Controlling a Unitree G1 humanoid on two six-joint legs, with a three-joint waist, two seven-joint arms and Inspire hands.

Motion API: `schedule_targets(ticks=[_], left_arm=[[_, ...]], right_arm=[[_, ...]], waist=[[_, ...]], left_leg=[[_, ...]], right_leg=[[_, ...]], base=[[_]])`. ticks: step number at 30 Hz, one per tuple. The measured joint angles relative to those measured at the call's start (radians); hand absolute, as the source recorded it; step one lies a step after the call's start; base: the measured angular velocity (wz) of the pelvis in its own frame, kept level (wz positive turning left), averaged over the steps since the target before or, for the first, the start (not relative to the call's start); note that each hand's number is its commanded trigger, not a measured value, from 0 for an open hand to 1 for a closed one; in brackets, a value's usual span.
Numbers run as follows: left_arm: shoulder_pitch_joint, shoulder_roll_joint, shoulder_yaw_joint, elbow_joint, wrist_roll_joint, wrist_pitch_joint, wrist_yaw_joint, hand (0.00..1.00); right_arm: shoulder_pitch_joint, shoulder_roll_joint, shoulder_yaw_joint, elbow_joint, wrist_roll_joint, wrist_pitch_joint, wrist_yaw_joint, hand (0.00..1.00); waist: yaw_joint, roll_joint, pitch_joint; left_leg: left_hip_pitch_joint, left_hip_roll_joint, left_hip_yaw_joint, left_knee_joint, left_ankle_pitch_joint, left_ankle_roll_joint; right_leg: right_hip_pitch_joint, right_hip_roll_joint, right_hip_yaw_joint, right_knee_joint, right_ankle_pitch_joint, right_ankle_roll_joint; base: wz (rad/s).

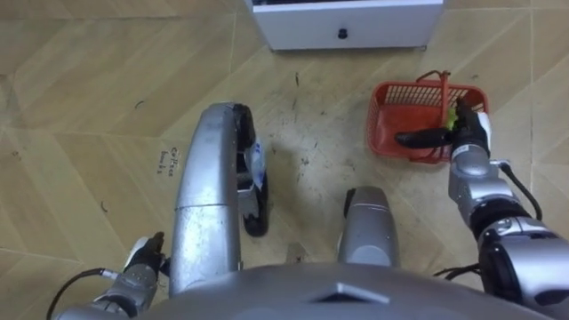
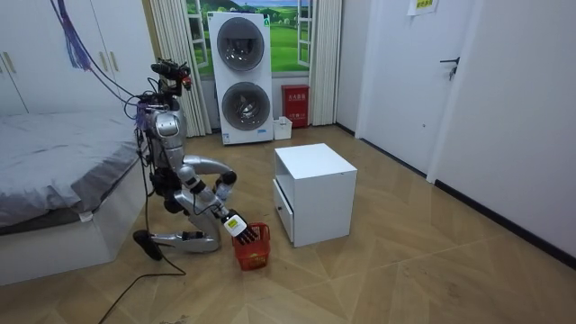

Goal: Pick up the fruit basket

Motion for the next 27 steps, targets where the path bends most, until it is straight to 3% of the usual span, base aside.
schedule_targets(ticks=[3, 4, 5, 6, 11, 27], left_arm=[[-0.001, 0.000, -0.009, -0.003, 0.000, 0.003, -0.015, 0.00], [-0.001, 0.001, -0.009, -0.008, 0.000, 0.011, -0.024, 0.00], [0.000, 0.001, -0.009, -0.022, 0.000, 0.019, -0.030, 0.00], [0.000, 0.001, -0.009, -0.028, 0.000, 0.020, -0.032, 0.00], [-0.010, 0.001, -0.008, -0.041, 0.001, 0.021, -0.057, 0.00], [-0.019, 0.002, -0.009, -0.041, 0.001, 0.038, -0.078, 0.00]], right_arm=[[-0.016, -0.025, 0.000, 0.047, 0.021, 0.004, 0.023, 0.00], [-0.026, -0.032, -0.001, 0.068, 0.038, 0.007, 0.030, 0.16], [-0.026, -0.042, -0.001, 0.077, 0.052, 0.009, 0.036, 0.70], [-0.026, -0.048, -0.001, 0.084, 0.057, 0.009, 0.039, 1.00], [-0.027, -0.069, -0.002, 0.109, 0.105, 0.015, 0.073, 1.00], [-0.036, -0.069, 0.001, 0.139, 0.135, 0.021, 0.096, 1.00]], waist=[[0.017, 0.002, 0.0008], [0.022, 0.004, 0.0006], [0.029, 0.007, 0.0009], [0.033, 0.009, 0.0006], [0.049, 0.012, 0.0004], [0.065, 0.004, 0.0060]], left_leg=[[-0.008, 0.000, 0.004, 0.000, 0.000, 0.000], [-0.010, 0.001, 0.005, 0.001, 0.000, 0.000], [-0.013, 0.001, 0.005, 0.001, 0.001, -0.001], [-0.015, 0.001, 0.006, 0.001, 0.001, -0.001], [-0.022, 0.005, 0.011, 0.000, 0.001, -0.001], [-0.024, 0.005, 0.012, -0.001, 0.003, -0.005]], right_leg=[[-0.008, -0.004, 0.000, 0.000, 0.000, 0.001], [-0.009, -0.005, -0.001, 0.000, 0.000, 0.001], [-0.011, -0.005, -0.004, 0.000, -0.001, 0.001], [-0.012, -0.006, -0.005, 0.000, -0.001, 0.001], [-0.019, -0.011, -0.012, 0.000, -0.001, 0.002], [-0.021, -0.013, -0.019, 0.000, -0.001, 0.002]], base=[[0.02], [0.00], [0.04], [0.07], [0.03], [0.00]])
